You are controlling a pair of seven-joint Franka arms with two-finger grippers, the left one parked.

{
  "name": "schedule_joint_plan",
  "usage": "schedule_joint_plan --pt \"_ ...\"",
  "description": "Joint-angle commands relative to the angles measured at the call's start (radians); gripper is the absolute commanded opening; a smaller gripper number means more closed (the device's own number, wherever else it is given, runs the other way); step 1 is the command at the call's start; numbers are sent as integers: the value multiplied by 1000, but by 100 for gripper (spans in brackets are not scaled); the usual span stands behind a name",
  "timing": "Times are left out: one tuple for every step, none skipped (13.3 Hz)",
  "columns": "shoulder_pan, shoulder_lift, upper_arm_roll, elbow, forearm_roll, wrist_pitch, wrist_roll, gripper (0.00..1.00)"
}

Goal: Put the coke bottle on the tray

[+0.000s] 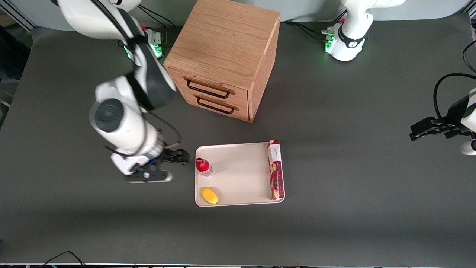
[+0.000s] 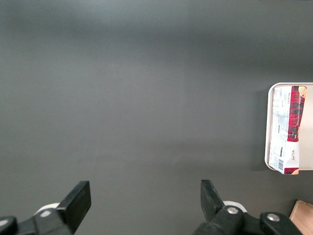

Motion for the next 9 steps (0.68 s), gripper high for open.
schedule_joint_plan --pt "-124 -259 60 -273 -18 20 -51 100" --pt "-191 -312 106 -319 -62 18 -51 100" --pt "-279 -361 172 -365 -118 15 -51 100" --pt "-369 -401 227 -405 -130 11 -53 100" --pt "-406 -436 234 -438 -130 6 -53 100" --pt "-414 -456 212 -447 -128 -17 -56 100" --pt "-405 -464 159 -443 -127 -43 -81 100" --pt "-405 -466 120 -444 -122 -48 -117 100" --pt "-405 -466 106 -444 -121 -48 -125 100"
